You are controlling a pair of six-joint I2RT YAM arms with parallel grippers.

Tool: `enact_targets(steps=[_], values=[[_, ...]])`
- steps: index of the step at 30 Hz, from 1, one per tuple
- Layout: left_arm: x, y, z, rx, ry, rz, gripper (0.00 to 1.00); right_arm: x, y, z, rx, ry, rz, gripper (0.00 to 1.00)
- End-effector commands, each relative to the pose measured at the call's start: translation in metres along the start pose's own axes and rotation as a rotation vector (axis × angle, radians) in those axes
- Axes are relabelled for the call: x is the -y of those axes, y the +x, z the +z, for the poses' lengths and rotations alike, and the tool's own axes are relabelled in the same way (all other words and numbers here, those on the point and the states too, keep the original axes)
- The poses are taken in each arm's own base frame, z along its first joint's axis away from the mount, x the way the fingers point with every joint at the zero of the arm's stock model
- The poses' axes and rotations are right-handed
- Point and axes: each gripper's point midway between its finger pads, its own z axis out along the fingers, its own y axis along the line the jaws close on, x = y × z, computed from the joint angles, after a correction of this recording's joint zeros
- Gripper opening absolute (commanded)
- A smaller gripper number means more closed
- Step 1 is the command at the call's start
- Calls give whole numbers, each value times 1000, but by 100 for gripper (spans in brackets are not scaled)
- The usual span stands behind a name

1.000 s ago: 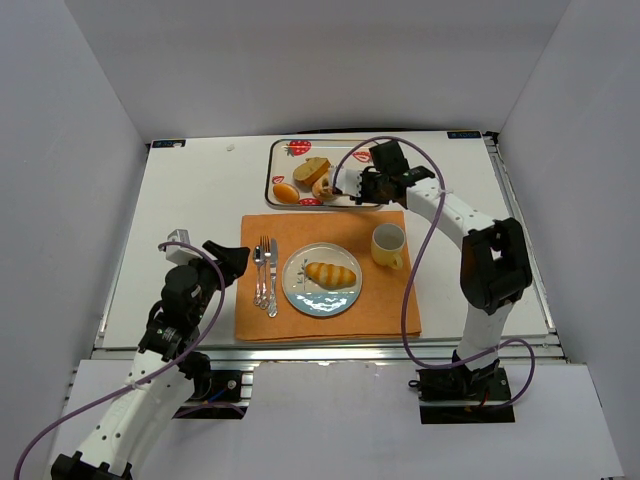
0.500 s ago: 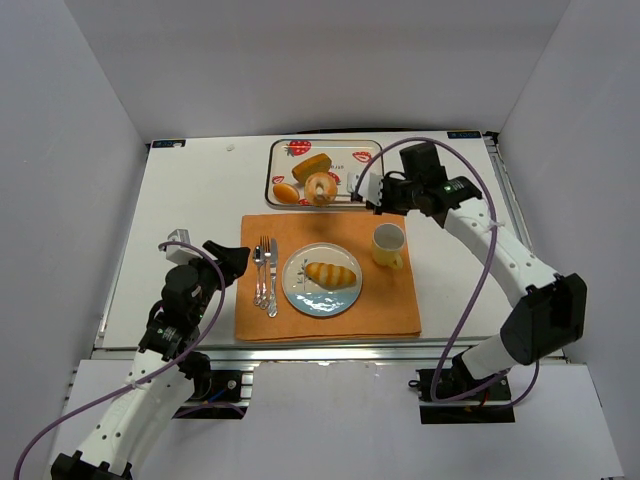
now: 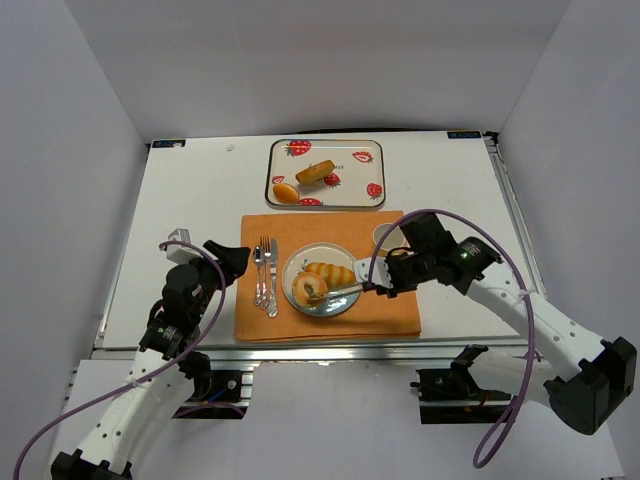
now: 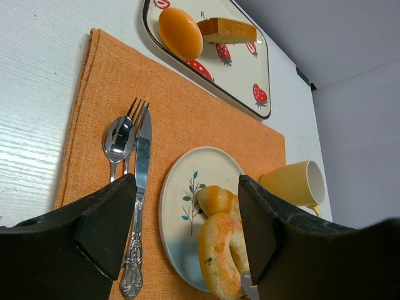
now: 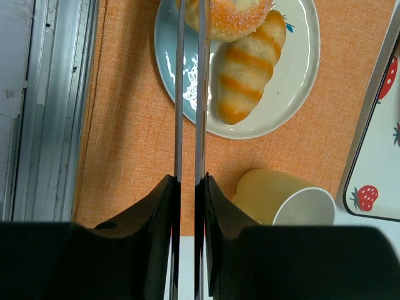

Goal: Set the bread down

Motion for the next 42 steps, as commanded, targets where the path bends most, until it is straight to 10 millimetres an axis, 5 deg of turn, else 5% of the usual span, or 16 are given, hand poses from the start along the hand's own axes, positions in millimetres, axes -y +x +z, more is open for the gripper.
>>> enact_targets(steps=[1, 10, 20, 37, 40, 42], values=[[7, -7, 0, 19, 21, -3, 75, -1, -5, 2, 2, 26, -21, 14], [5, -8, -2, 28, 17, -8, 75, -4, 13, 18, -67, 23, -33, 33], [5, -7, -3, 29, 18, -13, 75, -7, -4, 6, -10, 20, -45, 46], [7, -8, -3, 30, 26, -17, 75, 14, -43, -30, 97, 150, -43, 42], [8, -7, -2, 24, 29, -18, 73, 26, -45, -34, 98, 218, 13, 35], [11, -5, -1, 15, 44, -20, 59, 55, -40, -46, 96, 343, 85, 23]])
